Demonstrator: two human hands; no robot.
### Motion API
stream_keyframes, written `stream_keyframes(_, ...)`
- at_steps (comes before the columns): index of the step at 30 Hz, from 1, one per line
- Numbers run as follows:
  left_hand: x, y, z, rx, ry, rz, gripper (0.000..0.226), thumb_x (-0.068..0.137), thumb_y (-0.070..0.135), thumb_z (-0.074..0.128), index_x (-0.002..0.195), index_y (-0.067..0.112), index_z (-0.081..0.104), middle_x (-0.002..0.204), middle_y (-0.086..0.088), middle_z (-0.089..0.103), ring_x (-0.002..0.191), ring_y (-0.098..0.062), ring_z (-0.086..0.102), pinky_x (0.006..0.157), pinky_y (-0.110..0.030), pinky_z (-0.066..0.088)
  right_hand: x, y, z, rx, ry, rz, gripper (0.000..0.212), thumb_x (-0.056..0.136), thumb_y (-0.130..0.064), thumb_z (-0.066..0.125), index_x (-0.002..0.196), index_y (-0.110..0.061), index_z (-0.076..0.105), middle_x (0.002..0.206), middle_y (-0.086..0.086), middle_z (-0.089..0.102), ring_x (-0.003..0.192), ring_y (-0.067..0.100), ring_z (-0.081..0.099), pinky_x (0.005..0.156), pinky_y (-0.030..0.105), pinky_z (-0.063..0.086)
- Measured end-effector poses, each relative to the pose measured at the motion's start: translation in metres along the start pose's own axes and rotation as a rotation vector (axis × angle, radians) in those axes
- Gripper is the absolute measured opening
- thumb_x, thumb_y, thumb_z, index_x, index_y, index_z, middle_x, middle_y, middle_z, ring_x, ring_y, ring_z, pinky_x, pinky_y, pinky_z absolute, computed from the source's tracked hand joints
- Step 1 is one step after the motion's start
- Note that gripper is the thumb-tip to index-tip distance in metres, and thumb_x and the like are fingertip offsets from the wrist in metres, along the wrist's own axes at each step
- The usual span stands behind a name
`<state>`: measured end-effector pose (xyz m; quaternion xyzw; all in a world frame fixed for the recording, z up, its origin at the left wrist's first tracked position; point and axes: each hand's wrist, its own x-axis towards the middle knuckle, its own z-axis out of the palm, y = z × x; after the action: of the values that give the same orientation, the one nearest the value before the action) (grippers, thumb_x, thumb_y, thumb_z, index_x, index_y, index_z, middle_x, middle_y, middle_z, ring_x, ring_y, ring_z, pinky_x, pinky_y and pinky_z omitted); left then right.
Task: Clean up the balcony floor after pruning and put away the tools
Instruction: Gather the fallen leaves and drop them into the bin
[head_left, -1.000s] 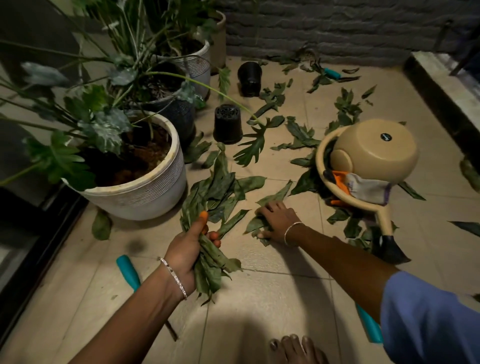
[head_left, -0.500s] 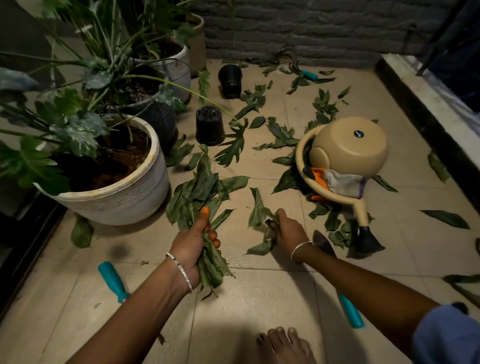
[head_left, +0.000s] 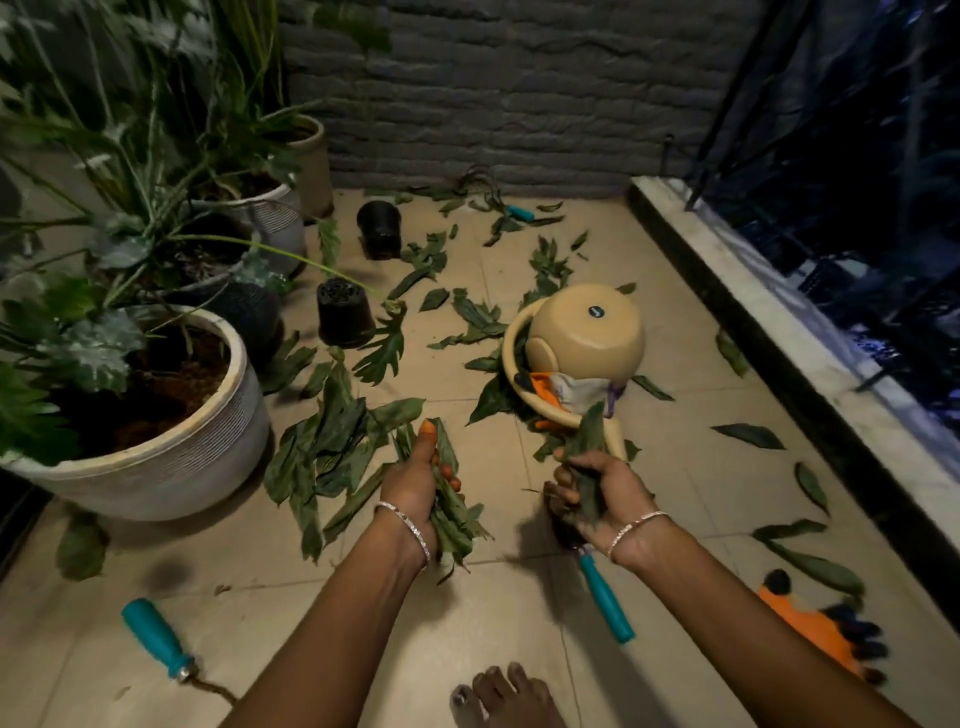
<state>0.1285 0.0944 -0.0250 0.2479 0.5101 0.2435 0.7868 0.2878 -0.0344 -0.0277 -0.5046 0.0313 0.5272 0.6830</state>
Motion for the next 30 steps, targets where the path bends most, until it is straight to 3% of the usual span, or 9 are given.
stream_keyframes(7, -0.052, -0.018, 0.061, -0.1, -0.112, -0.061, 0.04, 0.09, 0.049, 0.062, 0.067, 0.02, 0.046, 0.049, 0.005, 0.045, 0.042, -0.012, 0.042, 0.046, -0.024, 0.038, -0.107, -0.08, -0.018, 0.163, 0.008, -0.178, 0.011, 0.073, -0.018, 0.045, 0.062, -0.014, 0.049, 0.054, -0.002, 0.029, 0.045, 0.012, 0.024, 0.051, 0.024, 0.017)
stream_keyframes(10, -0.084, -0.032, 0.084, -0.165, -0.182, -0.142, 0.031, 0.092, 0.047, 0.059, 0.072, 0.025, 0.05, 0.049, 0.008, 0.052, 0.041, -0.01, 0.054, 0.046, -0.023, 0.049, -0.16, -0.113, -0.029, 0.156, 0.052, -0.271, 0.006, 0.065, -0.018, 0.048, 0.061, -0.015, 0.044, 0.055, -0.003, 0.028, 0.043, 0.012, 0.024, 0.045, 0.023, 0.018)
stream_keyframes(12, -0.102, -0.041, 0.094, -0.202, -0.201, -0.17, 0.022, 0.093, 0.048, 0.058, 0.097, 0.026, 0.062, 0.072, 0.002, 0.068, 0.07, -0.016, 0.071, 0.076, -0.038, 0.059, -0.199, -0.132, -0.037, 0.14, 0.084, -0.317, 0.006, 0.066, -0.018, 0.046, 0.061, -0.016, 0.043, 0.055, -0.003, 0.028, 0.044, 0.012, 0.022, 0.042, 0.022, 0.02)
stream_keyframes(13, -0.104, -0.049, 0.097, -0.178, -0.231, -0.175, 0.038, 0.087, 0.053, 0.063, 0.106, 0.02, 0.066, 0.088, -0.008, 0.073, 0.085, -0.026, 0.072, 0.089, -0.049, 0.054, -0.22, -0.142, -0.039, 0.128, 0.096, -0.345, 0.006, 0.065, -0.018, 0.047, 0.061, -0.016, 0.043, 0.055, -0.003, 0.028, 0.045, 0.012, 0.022, 0.04, 0.022, 0.022)
stream_keyframes(15, -0.077, -0.08, 0.102, -0.098, -0.276, -0.186, 0.069, 0.07, 0.063, 0.073, 0.121, 0.017, 0.066, 0.118, -0.017, 0.069, 0.104, -0.037, 0.068, 0.095, -0.062, 0.047, -0.26, -0.161, -0.046, 0.099, 0.14, -0.411, 0.007, 0.067, -0.021, 0.044, 0.061, -0.018, 0.041, 0.054, -0.004, 0.028, 0.045, 0.011, 0.021, 0.036, 0.022, 0.022)
stream_keyframes(17, -0.065, -0.096, 0.106, -0.062, -0.352, -0.242, 0.07, 0.071, 0.063, 0.072, 0.124, 0.017, 0.065, 0.12, -0.017, 0.068, 0.106, -0.039, 0.066, 0.092, -0.066, 0.047, -0.286, -0.178, -0.051, 0.081, 0.174, -0.457, 0.011, 0.067, -0.022, 0.043, 0.057, -0.018, 0.041, 0.053, -0.005, 0.028, 0.044, 0.01, 0.022, 0.035, 0.02, 0.02)
stream_keyframes(20, -0.11, -0.069, 0.11, -0.091, -0.344, -0.183, 0.056, 0.081, 0.056, 0.069, 0.117, 0.013, 0.069, 0.113, -0.016, 0.07, 0.101, -0.036, 0.069, 0.08, -0.055, 0.055, -0.293, -0.192, -0.051, 0.119, 0.151, -0.44, 0.015, 0.058, -0.019, 0.056, 0.054, -0.018, 0.041, 0.052, -0.006, 0.028, 0.042, 0.009, 0.023, 0.033, 0.02, 0.019)
stream_keyframes(25, -0.139, -0.045, 0.109, -0.192, -0.315, -0.145, 0.055, 0.089, 0.055, 0.057, 0.124, 0.013, 0.066, 0.12, -0.017, 0.068, 0.111, -0.038, 0.064, 0.101, -0.056, 0.045, -0.25, -0.175, -0.041, 0.163, 0.101, -0.273, 0.032, 0.088, -0.027, 0.044, 0.058, -0.021, 0.036, 0.054, -0.007, 0.027, 0.042, 0.009, 0.024, 0.036, 0.019, 0.017)
stream_keyframes(30, -0.194, -0.021, 0.117, -0.128, -0.274, -0.027, 0.047, 0.096, 0.043, 0.051, 0.136, 0.019, 0.054, 0.124, -0.004, 0.052, 0.132, -0.028, 0.041, 0.112, -0.035, 0.03, -0.213, -0.148, -0.03, 0.09, 0.032, -0.11, 0.035, 0.09, -0.028, 0.05, 0.057, -0.02, 0.043, 0.058, -0.005, 0.032, 0.048, 0.01, 0.027, 0.036, 0.02, 0.022)
